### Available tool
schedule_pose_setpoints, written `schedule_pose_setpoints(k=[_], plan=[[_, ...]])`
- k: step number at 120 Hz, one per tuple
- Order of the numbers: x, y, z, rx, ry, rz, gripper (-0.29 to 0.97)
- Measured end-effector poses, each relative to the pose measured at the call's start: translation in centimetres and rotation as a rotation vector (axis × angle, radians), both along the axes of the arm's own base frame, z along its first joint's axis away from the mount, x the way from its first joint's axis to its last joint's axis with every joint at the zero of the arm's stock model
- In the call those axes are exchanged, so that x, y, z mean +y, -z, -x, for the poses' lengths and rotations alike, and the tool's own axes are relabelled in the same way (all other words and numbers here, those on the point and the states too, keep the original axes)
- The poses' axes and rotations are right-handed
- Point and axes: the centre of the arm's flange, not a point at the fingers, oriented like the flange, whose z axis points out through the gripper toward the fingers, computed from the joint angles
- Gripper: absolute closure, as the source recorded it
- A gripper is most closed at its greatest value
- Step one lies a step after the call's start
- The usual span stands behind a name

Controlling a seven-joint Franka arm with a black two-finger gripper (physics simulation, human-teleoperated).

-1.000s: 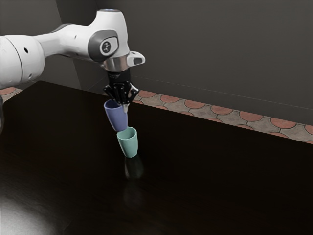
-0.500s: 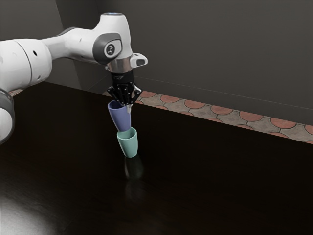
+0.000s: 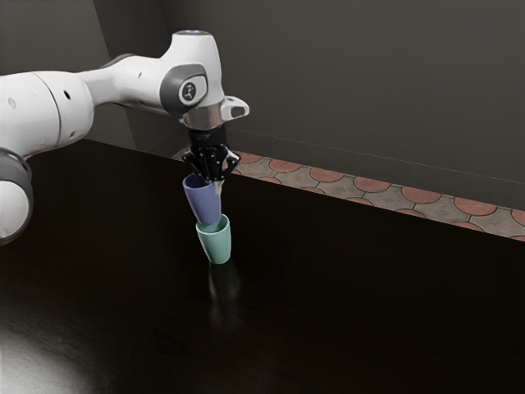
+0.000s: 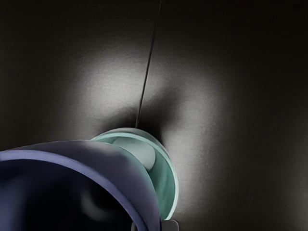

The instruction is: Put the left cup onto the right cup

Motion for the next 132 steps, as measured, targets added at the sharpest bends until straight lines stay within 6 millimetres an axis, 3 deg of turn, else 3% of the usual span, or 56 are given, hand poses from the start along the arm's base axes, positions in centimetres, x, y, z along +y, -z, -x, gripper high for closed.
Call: schedule_pose_setpoints(k=[120, 132], plan=[[-0.9, 2.2, -0.1, 0.02, 0.003, 0.008, 0.79], [-1.0, 2.3, -0.1, 0.014, 0.004, 0.011, 0.58]])
